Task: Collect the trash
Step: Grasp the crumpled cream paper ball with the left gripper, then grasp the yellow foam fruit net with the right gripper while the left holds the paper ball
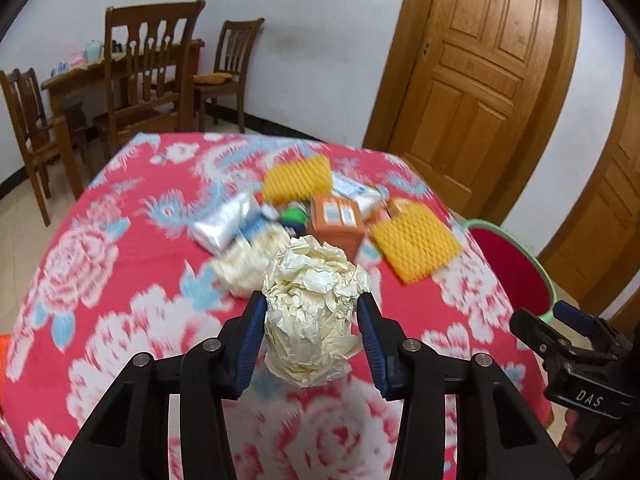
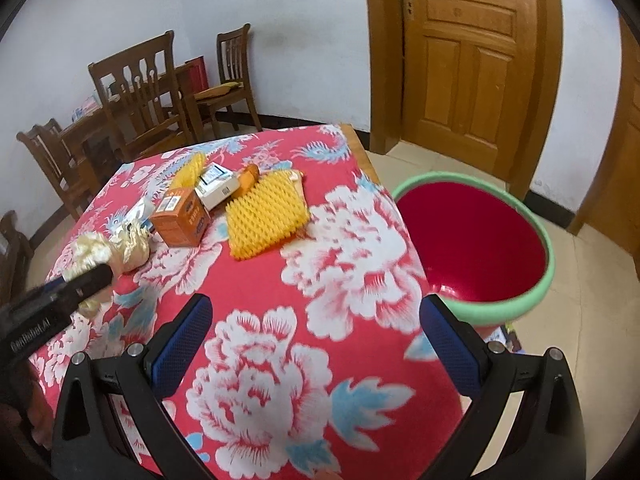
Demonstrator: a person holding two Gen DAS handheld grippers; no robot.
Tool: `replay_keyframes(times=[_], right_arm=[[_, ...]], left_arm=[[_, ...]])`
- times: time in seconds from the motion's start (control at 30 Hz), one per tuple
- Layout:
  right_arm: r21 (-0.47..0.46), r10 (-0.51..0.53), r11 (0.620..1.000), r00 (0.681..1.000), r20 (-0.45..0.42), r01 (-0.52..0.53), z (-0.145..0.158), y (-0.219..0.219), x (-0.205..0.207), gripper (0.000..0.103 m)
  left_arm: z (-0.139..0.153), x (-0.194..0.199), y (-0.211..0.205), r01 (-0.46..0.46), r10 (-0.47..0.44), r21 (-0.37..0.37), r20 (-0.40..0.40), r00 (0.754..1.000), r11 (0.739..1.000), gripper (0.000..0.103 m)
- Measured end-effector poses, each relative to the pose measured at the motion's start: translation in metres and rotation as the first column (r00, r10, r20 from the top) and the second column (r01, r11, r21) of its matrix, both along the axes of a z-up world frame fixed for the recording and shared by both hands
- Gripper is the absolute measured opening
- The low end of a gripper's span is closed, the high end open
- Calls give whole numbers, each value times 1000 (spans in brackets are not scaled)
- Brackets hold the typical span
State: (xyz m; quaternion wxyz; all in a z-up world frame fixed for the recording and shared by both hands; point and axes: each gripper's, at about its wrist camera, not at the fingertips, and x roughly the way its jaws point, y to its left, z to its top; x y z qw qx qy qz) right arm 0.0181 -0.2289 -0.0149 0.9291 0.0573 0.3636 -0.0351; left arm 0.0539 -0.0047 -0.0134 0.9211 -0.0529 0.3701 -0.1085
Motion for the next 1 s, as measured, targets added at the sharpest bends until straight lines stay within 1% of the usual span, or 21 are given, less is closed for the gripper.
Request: replay_keyframes(times=[0.13, 0.37, 0.43, 0.57, 0.73, 1.0], right_arm=[[-26, 19, 999, 1000, -3, -19, 8, 1, 17, 101], [-22, 56, 998, 998, -23, -56, 15, 2, 54, 101], [-22, 73, 997, 996, -42, -74, 13, 4, 65, 97], [16, 90, 996, 993, -81, -89, 3, 5, 87, 91], [43, 105, 994, 990, -97, -101, -3, 9, 107, 89], [69, 150, 988, 977, -152, -141, -20, 19, 139, 76]], left_arm=[[10, 14, 7, -28, 27, 12, 24, 999, 1000, 47], [18, 36, 16, -65, 65, 10, 41, 997, 998, 47], [17, 40, 17, -77, 76, 13, 45, 996, 997, 47], [13, 45, 18, -82, 81, 11, 37, 996, 997, 47], [8, 51, 17, -77, 77, 14, 28, 997, 997, 47], [4, 59, 18, -80, 80, 0, 12, 997, 997, 47]])
